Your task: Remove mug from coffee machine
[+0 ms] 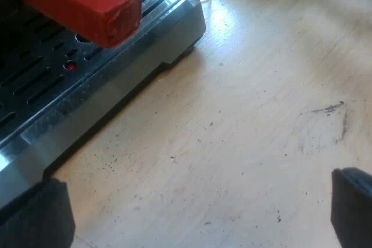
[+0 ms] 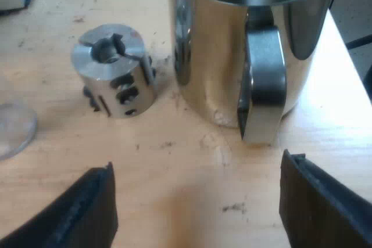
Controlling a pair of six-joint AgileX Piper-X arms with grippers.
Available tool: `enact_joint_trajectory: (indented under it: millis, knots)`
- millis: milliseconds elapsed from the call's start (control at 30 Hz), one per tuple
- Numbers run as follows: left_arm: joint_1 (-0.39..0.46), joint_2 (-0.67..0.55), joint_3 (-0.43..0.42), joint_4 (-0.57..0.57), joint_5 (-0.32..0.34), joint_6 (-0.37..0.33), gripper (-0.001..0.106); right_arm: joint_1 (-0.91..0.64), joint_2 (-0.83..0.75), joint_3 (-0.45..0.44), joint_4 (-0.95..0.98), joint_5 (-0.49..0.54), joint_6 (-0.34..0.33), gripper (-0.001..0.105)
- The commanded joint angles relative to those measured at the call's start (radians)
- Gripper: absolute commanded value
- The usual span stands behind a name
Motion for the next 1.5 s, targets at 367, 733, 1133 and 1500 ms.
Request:
enact_joint_trajectory:
  millis: [367,733,1133,1500]
  knots:
    - [-0.003,-0.001,-0.025,-0.033,-0.107,-0.008,0.092,0.000,-0.353,-0.095,0.500,-0.139,-0.004,0.062]
    - [0.003,-0.001,-0.137,0.017,-0.408,-0.008,0.098,0.122,-0.378,-0.289,0.663,-0.139,-0.025,0.062]
    - [0.003,-0.001,-0.283,0.049,-0.377,-0.124,0.098,0.256,-0.249,-0.520,0.810,-0.123,-0.063,0.062]
    - [0.306,0.020,-0.322,0.049,-0.196,-0.212,0.098,0.246,-0.062,-0.697,0.817,-0.120,0.005,0.062]
